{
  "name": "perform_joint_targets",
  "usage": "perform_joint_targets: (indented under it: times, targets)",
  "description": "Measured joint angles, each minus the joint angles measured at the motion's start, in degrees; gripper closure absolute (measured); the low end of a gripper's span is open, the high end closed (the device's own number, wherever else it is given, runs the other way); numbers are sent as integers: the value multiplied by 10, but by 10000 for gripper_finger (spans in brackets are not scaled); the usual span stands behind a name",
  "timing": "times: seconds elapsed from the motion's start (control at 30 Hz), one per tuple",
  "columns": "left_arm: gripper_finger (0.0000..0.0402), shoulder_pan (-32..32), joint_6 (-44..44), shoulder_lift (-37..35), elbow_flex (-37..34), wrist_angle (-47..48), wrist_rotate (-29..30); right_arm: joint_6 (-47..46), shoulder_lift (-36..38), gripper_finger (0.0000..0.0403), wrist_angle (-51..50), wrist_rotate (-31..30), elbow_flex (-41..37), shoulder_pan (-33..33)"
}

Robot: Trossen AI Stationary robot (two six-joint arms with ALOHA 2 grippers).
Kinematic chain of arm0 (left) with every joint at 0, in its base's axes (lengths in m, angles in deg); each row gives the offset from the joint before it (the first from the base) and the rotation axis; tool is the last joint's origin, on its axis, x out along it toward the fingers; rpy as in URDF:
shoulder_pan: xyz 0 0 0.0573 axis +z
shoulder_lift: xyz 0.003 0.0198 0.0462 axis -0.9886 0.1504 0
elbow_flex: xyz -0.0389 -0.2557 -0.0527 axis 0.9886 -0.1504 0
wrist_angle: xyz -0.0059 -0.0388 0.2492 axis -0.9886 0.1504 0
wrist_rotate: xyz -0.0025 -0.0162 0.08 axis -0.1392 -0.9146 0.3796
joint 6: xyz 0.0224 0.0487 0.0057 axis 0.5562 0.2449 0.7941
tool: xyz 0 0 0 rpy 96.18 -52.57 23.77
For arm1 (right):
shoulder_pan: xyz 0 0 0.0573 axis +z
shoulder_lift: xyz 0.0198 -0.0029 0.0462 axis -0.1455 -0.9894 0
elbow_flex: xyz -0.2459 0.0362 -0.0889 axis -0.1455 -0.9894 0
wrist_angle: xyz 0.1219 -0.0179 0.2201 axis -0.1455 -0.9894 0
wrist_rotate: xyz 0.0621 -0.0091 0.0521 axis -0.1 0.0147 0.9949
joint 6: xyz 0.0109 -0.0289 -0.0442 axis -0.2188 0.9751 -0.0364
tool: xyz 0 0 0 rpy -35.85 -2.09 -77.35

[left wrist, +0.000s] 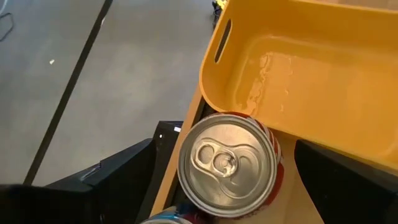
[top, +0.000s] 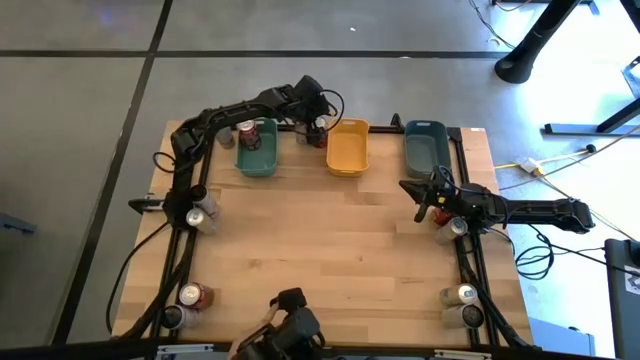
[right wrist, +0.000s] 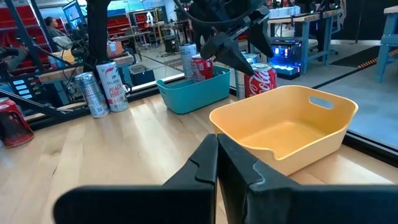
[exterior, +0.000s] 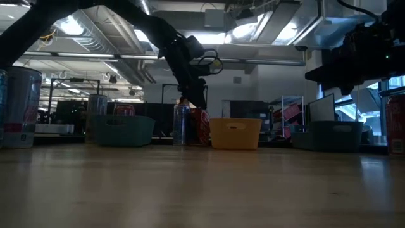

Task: Sort soda cans
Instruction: Put the top red soda can into the green bin

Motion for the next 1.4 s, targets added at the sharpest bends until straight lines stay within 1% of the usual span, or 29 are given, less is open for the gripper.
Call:
perform_joint_targets:
  times: [0.23, 0.43, 0.63, 0.77, 1.07, 1.13, 1.4]
  targets:
    - [33, 1, 0, 1, 0, 0, -1, 0, 0, 393, -1, 0, 0, 0]
    - [33, 1, -12, 25, 0, -4, -6, 0, 0, 393, -1, 0, 0, 0]
    - [34, -1, -26, 28, 0, -4, -8, 0, 0, 393, -2, 0, 0, 0]
    - [52, 0, -26, 27, 0, -1, -8, 0, 0, 393, -2, 0, 0, 0]
    - [122, 1, -26, 26, 1, -1, -9, 0, 0, 393, -6, 0, 0, 0]
    - [127, 1, -26, 26, 1, -2, -9, 0, 0, 393, -6, 0, 0, 0]
    - [126, -1, -32, 26, 1, -7, -9, 0, 0, 393, -11, 0, 0, 0]
